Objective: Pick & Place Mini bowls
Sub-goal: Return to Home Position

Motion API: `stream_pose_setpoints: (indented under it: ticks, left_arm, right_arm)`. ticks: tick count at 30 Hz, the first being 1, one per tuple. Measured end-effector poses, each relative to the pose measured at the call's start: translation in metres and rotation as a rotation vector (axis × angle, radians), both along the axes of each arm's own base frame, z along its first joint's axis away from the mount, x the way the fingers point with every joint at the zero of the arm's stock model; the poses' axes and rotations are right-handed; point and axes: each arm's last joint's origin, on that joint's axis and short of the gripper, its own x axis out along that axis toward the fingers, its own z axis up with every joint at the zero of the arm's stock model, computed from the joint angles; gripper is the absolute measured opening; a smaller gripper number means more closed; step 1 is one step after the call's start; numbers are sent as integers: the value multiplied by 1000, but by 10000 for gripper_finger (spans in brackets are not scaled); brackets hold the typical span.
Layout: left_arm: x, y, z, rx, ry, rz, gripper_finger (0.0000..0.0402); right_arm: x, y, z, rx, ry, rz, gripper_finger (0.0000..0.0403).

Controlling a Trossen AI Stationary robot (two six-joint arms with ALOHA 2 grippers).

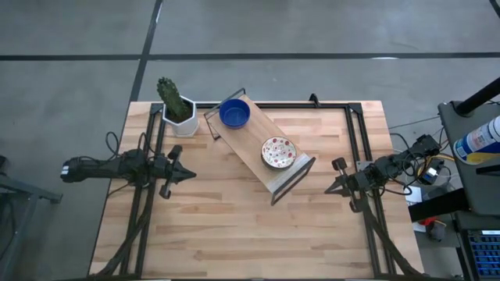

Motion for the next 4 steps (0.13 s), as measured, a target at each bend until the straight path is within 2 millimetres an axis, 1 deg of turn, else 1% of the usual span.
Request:
stream_pose_setpoints:
  ticks: [4]
  left_arm:
    - [0, 0, 0, 0, 0, 0, 0]
  right_arm:
    - [0, 0, 0, 0, 0, 0, 9]
